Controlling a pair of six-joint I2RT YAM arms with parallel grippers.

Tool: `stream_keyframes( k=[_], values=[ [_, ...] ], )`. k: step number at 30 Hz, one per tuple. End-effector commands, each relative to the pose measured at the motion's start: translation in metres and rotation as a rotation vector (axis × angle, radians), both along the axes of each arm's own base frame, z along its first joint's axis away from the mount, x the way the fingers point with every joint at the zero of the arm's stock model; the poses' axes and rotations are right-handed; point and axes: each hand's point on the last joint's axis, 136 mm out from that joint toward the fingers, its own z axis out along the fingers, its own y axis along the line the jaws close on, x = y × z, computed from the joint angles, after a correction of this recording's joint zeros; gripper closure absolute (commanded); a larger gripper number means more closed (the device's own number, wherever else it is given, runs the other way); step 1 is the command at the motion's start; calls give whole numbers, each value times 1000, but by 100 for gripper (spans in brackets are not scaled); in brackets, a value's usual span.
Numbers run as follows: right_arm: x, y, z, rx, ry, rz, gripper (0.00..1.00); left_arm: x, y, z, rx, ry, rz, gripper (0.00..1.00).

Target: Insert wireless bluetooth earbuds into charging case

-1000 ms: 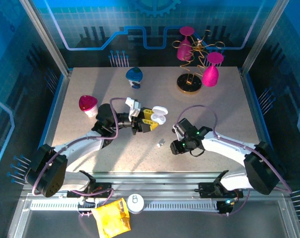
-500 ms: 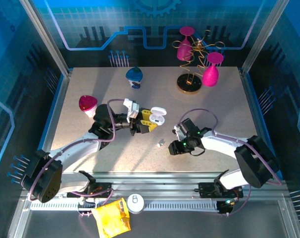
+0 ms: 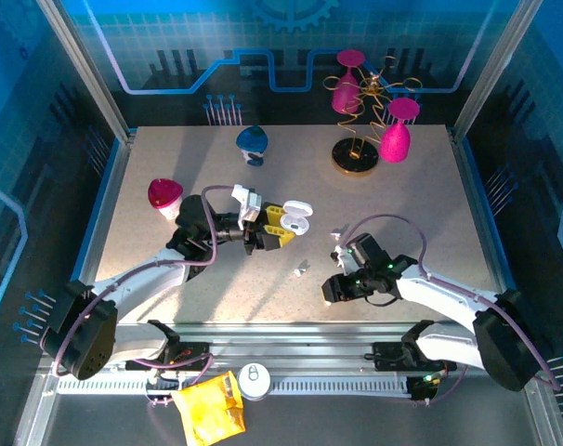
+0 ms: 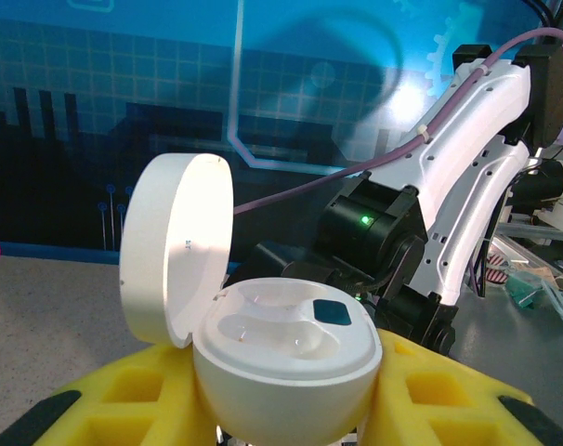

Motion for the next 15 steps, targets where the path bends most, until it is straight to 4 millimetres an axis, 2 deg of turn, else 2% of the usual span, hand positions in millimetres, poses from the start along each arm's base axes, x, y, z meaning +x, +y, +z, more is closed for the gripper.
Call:
stream_keyframes(
  k=[1, 10, 15],
  values=[
    [-6, -4, 0, -28, 18, 4, 59, 1, 2, 4, -10, -39, 9, 64],
    [5, -19, 9, -251, -79, -1, 64, 1, 4, 5, -5, -47, 33, 64],
    [6, -20, 13, -337, -84, 17, 70, 2, 4, 6, -4, -49, 44, 64]
  ],
)
